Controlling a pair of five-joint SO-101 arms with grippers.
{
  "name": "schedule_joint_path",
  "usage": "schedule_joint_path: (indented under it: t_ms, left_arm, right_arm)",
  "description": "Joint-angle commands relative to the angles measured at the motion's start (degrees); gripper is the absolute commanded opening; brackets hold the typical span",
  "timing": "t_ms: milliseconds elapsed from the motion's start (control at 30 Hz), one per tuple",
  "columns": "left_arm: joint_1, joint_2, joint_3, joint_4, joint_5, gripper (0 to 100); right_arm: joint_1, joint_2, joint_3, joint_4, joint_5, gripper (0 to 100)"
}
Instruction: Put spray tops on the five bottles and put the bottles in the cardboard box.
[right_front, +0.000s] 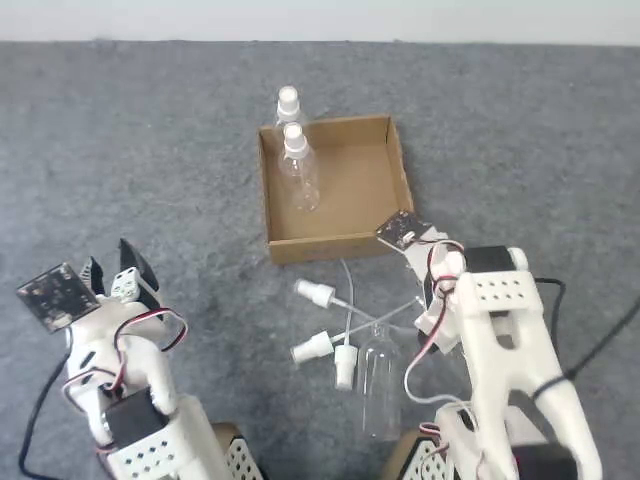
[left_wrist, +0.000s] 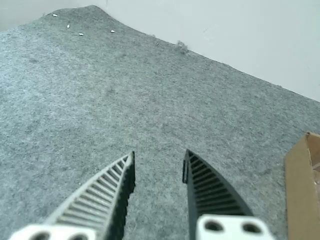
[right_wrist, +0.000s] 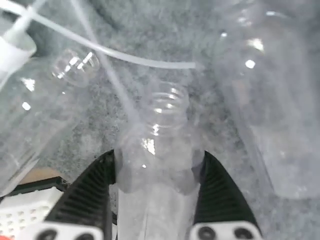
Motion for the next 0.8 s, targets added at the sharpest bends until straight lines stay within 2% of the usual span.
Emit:
schedule_joint_path:
  t_ms: [0, 233, 400, 633, 767]
  left_arm:
    - [-0.09, -0.88, -0.75, -1.93, -0.44, 15]
    - [-0.09, -0.88, -0.75, -1.93, -0.26, 15]
    - [0.97, -0.88, -0.75, -1.93, -0.09, 15]
    - [3.16, -0.88, -0.66, -1.67, -0.09, 15]
    - [3.16, -0.88, -0.66, -1.58, -0.09, 15]
  right_arm:
    - [-0.4, -8.04, -0.79, 3.74, -2.29, 2.8]
    - [-0.66, -15.25, -0.79, 6.02, -11.87, 3.9]
    - [-4.62, -19.91, -0.79, 6.46, -19.96, 7.9]
    - [-11.56, -25.54, -0.79, 5.93, -20.84, 7.8]
    - [-14.29, -28.0, -0.7, 2.59, -20.84, 0.5]
